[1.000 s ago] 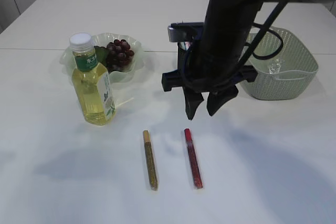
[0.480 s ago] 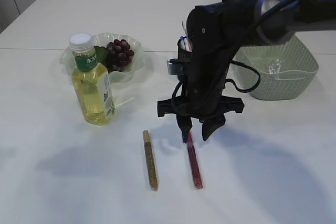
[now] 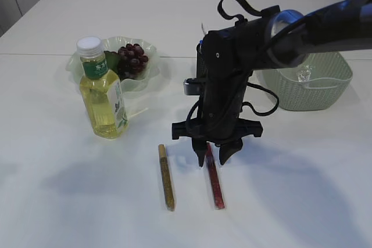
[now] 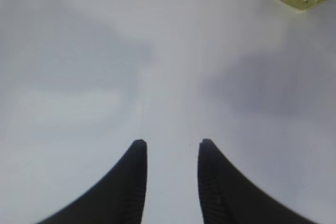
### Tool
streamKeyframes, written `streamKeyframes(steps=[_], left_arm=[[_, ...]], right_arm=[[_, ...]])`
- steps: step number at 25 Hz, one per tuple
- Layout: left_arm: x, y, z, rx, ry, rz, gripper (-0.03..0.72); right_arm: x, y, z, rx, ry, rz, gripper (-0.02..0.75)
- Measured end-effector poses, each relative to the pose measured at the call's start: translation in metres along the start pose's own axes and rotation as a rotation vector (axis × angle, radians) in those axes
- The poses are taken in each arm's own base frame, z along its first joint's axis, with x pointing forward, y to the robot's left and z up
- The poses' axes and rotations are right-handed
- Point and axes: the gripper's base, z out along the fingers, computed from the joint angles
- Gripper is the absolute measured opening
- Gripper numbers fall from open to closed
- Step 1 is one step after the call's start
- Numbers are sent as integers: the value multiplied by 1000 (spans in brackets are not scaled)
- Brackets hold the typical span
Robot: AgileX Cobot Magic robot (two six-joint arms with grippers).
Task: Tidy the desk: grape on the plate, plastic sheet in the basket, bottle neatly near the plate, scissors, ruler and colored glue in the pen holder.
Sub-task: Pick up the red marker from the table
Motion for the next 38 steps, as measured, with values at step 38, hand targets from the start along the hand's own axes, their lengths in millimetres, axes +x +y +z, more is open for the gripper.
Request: streamKeyframes(steps=[38], left_arm=[[0, 0, 0, 0, -2, 0, 242]], right_arm=[[-7, 1, 3, -122, 6, -41, 101]])
